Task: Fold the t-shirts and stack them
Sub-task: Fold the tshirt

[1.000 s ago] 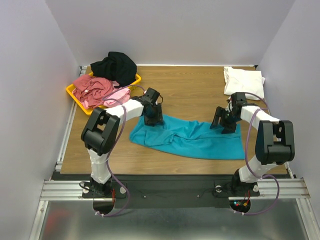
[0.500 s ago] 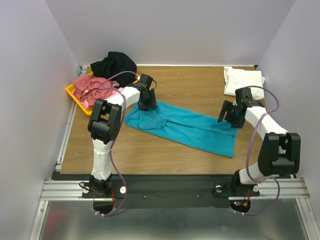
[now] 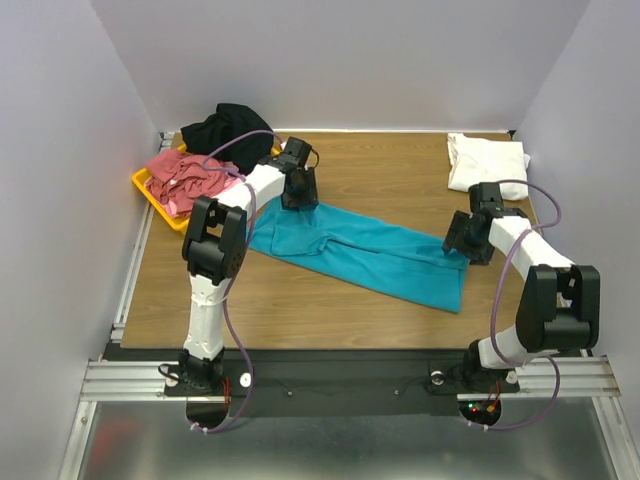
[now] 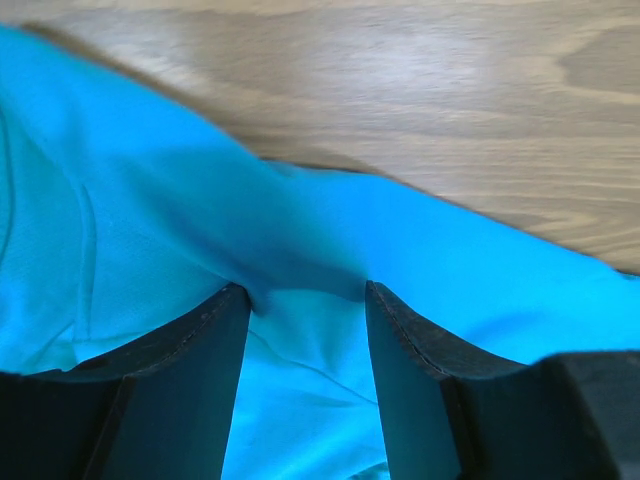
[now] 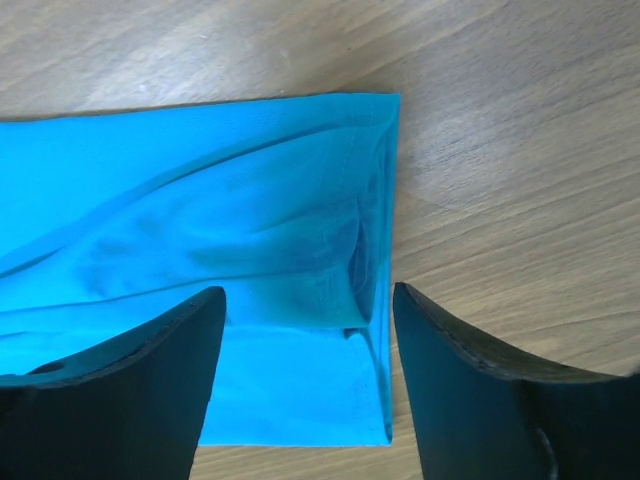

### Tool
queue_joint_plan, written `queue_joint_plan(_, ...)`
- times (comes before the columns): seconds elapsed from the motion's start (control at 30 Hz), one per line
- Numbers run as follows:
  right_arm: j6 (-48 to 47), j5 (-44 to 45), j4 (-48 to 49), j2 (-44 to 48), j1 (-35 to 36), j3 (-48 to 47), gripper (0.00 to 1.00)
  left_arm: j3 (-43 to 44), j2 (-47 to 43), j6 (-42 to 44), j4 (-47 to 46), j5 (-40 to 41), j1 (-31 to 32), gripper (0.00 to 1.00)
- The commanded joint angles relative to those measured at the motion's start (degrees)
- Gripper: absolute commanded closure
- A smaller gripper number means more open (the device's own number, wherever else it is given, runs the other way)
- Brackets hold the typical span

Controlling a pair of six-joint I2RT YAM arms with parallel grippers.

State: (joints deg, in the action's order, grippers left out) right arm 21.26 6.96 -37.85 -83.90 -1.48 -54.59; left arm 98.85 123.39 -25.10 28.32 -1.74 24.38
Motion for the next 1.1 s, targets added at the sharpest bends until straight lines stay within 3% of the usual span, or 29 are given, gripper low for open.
queue_joint_plan(0.0, 0.5, 1.4, 1.6, -1.8, -0.4, -1.6, 0.30, 3.9, -0.7, 0.1, 1.3, -1.2, 1.4, 0.39)
queue_joint_plan(0.4, 0.9, -0.4, 5.3, -3.3, -0.4, 1.1, 0.55, 1.8, -1.0, -0.6, -0.4, -1.8, 2.8, 0.39)
queue_joint_plan(0.57, 0.8, -0.5, 5.2, -3.2, -0.4, 1.3, 0.84, 1.7, -0.3, -1.3, -1.2, -1.8, 3.4, 0.39)
queue_joint_plan(0.87, 0.3, -3.1, 3.2, 2.6, -0.4, 3.0, 0.86, -6.7, -3.9, -1.0, -1.7, 1.3, 1.4, 0.39)
queue_joint_plan(1.07, 1.3, -6.3, 1.6, 5.1, -0.4, 3.3, 1.00, -10.0, -6.1, -0.6, -1.9, 3.3, 0.4, 0.39)
